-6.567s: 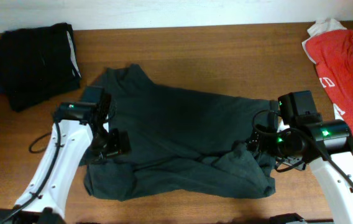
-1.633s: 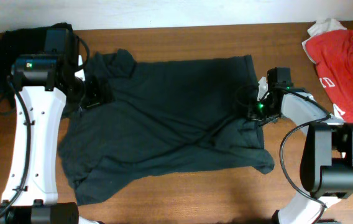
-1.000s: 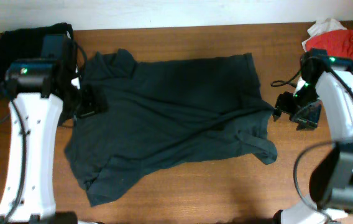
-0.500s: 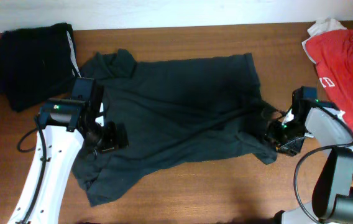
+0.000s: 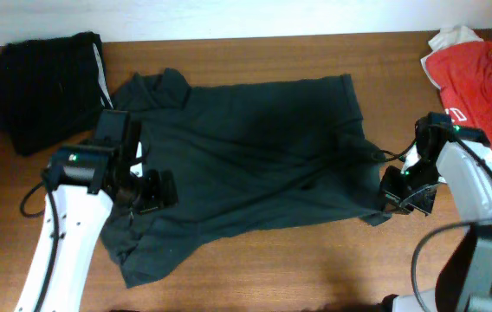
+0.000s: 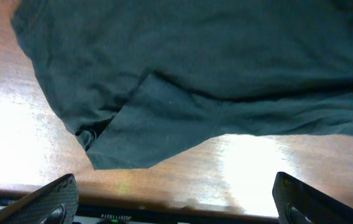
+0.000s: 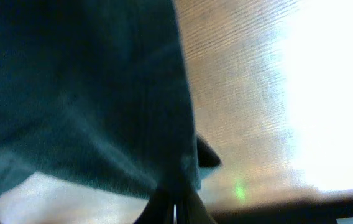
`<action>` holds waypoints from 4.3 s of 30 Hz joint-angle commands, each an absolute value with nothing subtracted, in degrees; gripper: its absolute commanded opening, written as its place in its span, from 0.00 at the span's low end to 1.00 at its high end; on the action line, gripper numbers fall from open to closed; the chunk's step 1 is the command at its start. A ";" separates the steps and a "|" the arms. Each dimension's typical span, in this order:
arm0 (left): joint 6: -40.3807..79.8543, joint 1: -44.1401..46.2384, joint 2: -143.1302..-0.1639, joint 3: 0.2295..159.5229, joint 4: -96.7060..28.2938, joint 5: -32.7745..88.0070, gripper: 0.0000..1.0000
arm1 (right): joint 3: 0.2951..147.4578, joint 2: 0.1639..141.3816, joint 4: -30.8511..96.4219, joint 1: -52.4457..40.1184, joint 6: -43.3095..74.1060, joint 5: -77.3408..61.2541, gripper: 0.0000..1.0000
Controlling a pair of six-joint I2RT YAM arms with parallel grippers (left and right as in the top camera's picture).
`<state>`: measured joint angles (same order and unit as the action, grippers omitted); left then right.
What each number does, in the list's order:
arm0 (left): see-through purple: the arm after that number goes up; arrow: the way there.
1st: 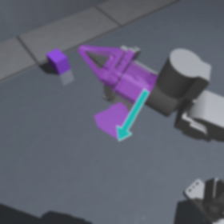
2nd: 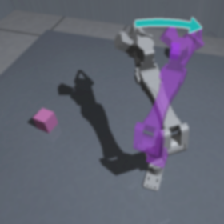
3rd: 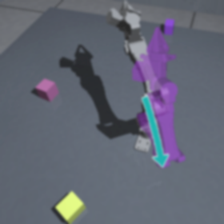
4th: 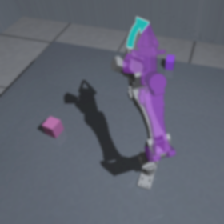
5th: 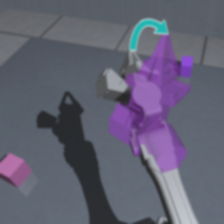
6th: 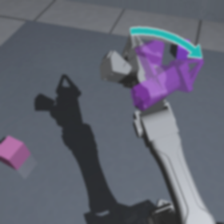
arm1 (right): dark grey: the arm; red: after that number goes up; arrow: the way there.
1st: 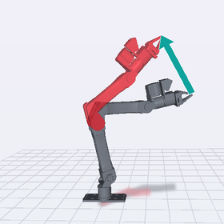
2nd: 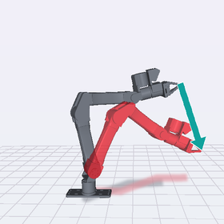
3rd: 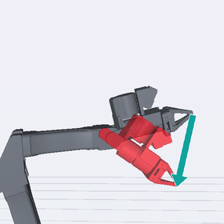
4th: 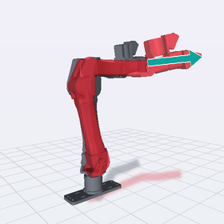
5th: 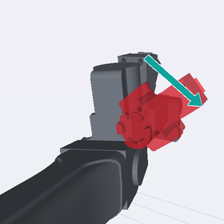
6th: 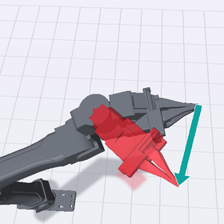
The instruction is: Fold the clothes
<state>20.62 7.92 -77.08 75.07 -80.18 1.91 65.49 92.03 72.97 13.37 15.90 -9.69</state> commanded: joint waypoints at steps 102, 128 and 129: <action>36.16 -5.04 -57.60 59.22 -87.81 1.78 0.96 | 101.80 95.20 85.27 -20.25 20.21 -3.86 0.99; 40.27 -28.67 -81.97 35.48 -51.24 -2.83 0.08 | 101.80 95.20 87.22 -20.23 18.55 -1.93 0.99; 40.27 -28.67 -81.95 35.51 -51.29 -2.83 0.01 | 101.80 95.20 87.42 -20.23 18.52 -1.91 0.99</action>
